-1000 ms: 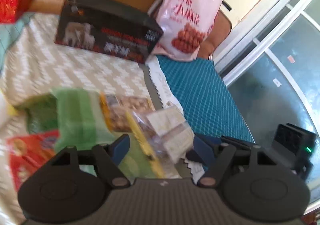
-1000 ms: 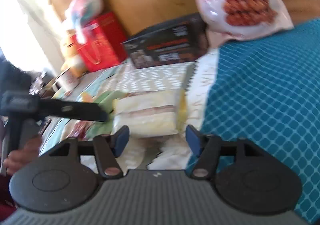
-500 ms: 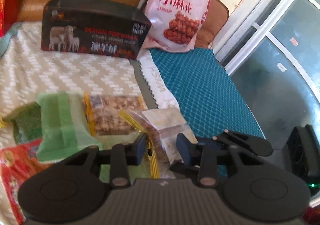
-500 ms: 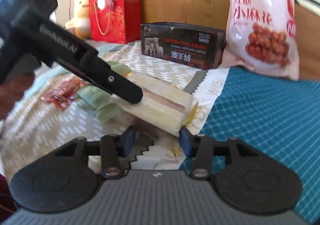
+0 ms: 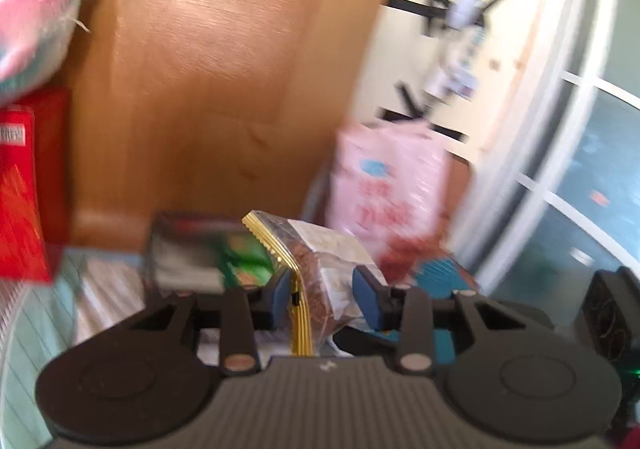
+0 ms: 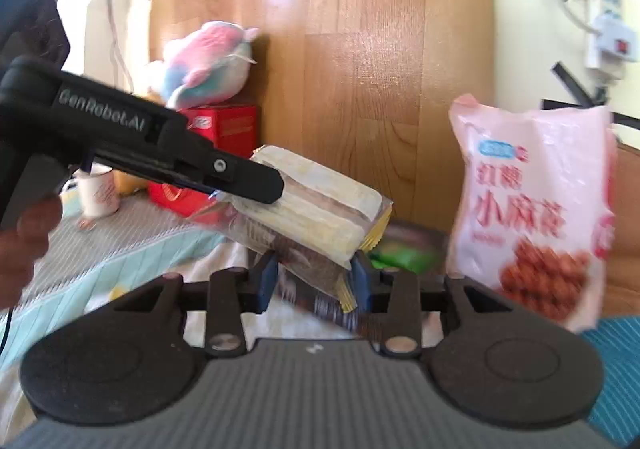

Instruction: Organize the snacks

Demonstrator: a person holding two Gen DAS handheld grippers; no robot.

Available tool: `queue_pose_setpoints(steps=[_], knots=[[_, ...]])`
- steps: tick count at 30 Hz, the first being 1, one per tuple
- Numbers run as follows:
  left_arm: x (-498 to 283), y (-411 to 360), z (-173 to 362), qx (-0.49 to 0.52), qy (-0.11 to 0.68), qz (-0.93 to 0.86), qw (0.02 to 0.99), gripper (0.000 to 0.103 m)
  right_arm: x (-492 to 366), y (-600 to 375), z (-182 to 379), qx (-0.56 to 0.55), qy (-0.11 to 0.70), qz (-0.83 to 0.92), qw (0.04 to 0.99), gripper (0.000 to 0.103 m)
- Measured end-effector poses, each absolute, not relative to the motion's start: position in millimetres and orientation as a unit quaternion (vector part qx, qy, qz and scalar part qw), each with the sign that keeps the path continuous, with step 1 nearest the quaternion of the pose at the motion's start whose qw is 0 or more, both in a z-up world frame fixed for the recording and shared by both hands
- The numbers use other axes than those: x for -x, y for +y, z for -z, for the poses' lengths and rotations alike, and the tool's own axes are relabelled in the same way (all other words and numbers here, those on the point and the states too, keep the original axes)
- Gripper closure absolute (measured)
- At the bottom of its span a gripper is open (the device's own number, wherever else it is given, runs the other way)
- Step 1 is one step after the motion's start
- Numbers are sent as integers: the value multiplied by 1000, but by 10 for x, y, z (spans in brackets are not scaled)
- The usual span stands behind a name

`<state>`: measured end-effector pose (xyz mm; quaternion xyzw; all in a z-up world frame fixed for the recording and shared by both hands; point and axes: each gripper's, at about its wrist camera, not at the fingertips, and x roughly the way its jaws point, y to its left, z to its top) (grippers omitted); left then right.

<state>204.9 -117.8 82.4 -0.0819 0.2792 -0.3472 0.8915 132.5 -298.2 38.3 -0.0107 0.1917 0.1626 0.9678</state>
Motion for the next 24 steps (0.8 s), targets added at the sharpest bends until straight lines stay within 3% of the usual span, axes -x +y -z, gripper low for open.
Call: queue_pose_setpoints(steps=[6,8,9,14,19,24], knots=[[-2773,-1311,-514,62,312,282,905,59,-2057,-2781,-151,31,234,-140,962,57],[-2857,-1304,-408,54,334,268,902,57,-2107,-2770,-86,35,235,-126,963,44],[-2857,-1272,-386,55,338,267,901,57,-2071,-2794,-96,30,230,-118,965,44],[-2531,-677,-498,116,309,291,898,55,-1609,-3003,-223,-18,209,-139,968,44],[-2133,5,-538,174,306,264,898,54,-1123,-3004,-121,-69,245,-198,947,44],[-1712,393,-248,198,328,232,894,54,-877,-2677,60,-94,289,-252,919,44]])
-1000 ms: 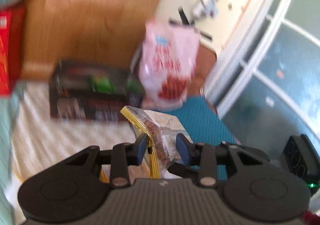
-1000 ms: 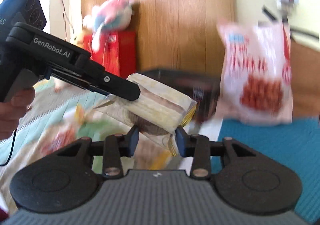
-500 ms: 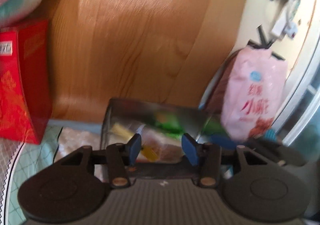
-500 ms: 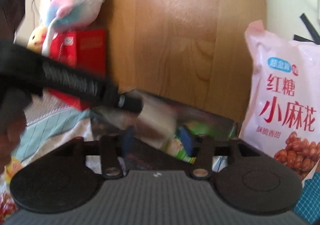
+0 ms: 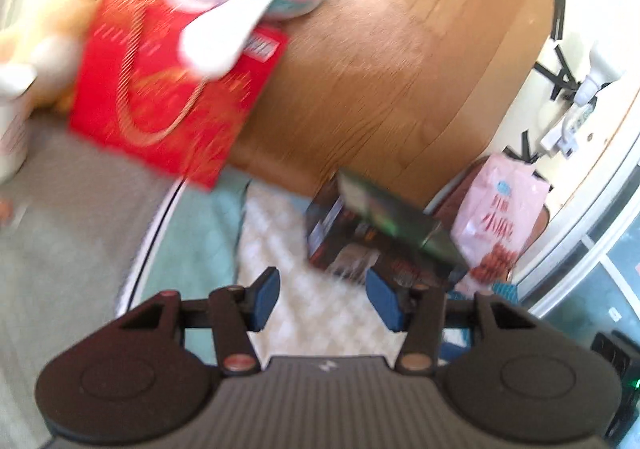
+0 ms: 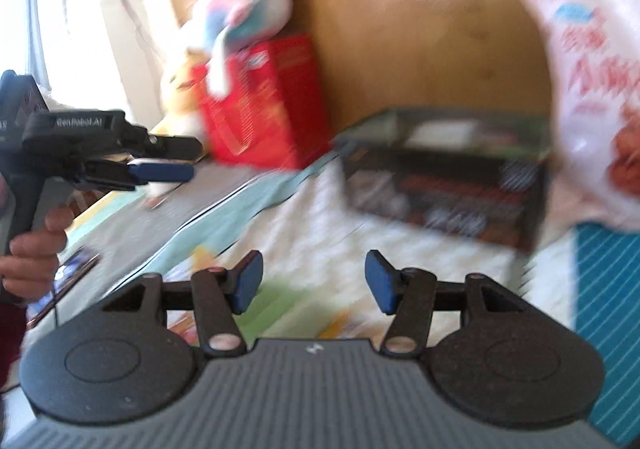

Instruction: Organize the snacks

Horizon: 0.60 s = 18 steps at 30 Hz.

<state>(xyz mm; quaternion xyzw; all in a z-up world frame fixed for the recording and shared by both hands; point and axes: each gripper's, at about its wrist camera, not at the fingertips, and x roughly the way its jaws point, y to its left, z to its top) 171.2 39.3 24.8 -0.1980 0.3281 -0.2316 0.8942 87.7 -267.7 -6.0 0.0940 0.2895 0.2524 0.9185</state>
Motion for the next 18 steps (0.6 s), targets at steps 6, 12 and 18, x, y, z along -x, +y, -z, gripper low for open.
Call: queue_pose_setpoints(steps=[6,12,18], knots=[[-1386,650,82,243,343,214,882,54,-879,-2083,58,-46,305,-310,899,44],[-1416,640,284,263,365,214,867,42,-1041,-1618,148,14,323,-328,888,43],[-1497,585,395,266,372,205,865,57,-1109,-1379,226,63,320,-327,887,43]])
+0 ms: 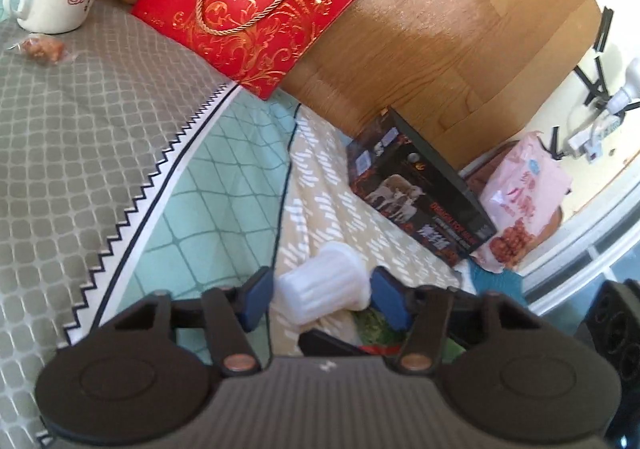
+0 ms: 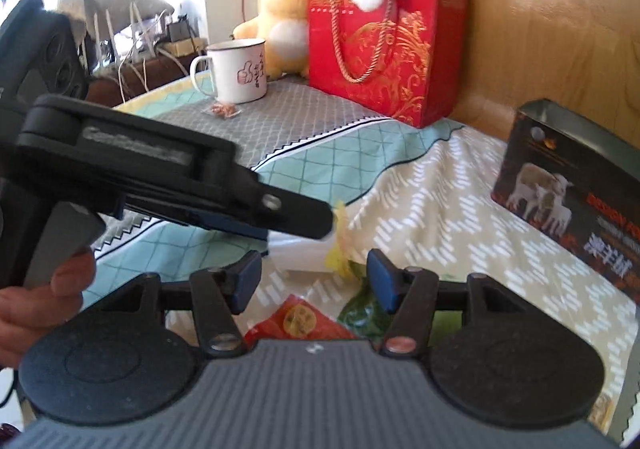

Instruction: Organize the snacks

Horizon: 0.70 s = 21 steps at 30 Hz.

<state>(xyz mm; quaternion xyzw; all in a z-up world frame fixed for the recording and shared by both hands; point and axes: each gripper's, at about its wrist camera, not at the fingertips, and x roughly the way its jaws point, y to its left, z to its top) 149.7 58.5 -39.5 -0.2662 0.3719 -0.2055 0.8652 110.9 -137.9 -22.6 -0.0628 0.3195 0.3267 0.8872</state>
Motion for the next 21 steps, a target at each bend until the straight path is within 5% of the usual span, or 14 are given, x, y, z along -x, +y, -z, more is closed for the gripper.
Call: queue_pose_setpoints(steps=[2,21], knots=[[-1493,585,411,268,373,207,864,62,-1095,-1332,262,83,313,-322,889,56],[-975,-176,-56,206,338,330,857,63,-300,-2073,-16,64,198,-229,951,57]])
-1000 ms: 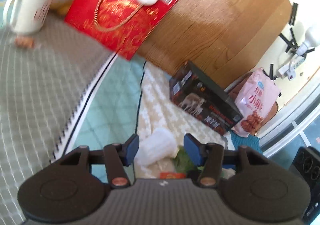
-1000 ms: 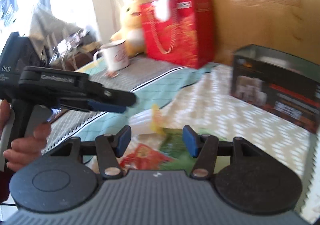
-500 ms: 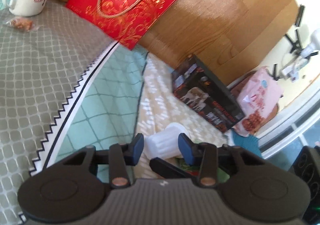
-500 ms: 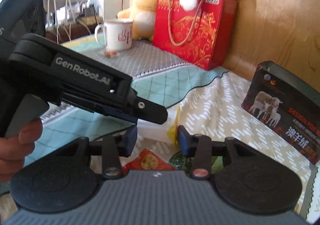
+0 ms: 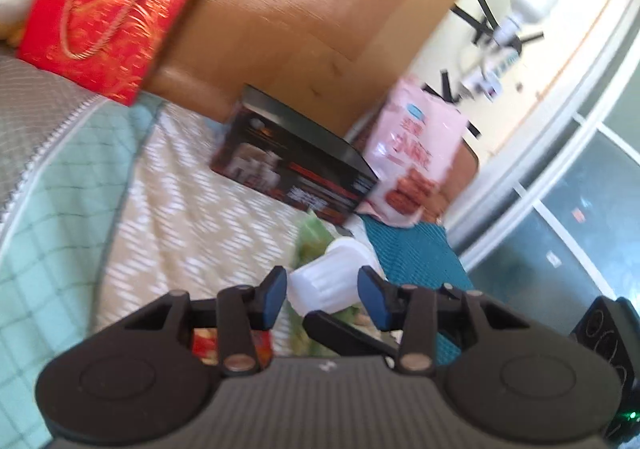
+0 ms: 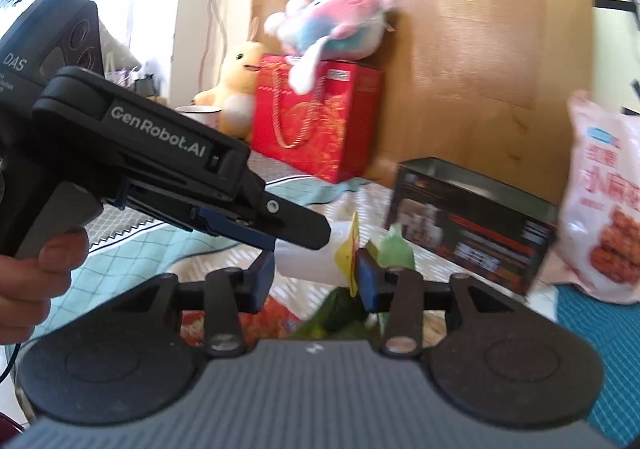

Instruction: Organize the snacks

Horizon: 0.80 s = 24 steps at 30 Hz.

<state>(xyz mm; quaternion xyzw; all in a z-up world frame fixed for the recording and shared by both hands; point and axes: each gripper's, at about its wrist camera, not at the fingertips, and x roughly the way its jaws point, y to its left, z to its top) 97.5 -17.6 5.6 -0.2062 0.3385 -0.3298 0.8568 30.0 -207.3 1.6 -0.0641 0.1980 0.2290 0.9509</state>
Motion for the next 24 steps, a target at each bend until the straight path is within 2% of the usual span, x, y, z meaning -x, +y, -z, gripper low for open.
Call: queue_pose_setpoints(steps=[6,13,15,24], knots=[[-896,-395,-22,187,360,339,849,62,-206,-2299,26,15,201,-222,954,57],[-803,-488,202,166,407,338,832,59,-63,-2311,185,29,247,-237,939,56],[-765,-465,235,165,408,338,832,56,11,-2284,215,38,238,-240,940,56],[-808,-314,263,173,421,333,826,49,-23,-2191,221,37,233,-278,931,49]])
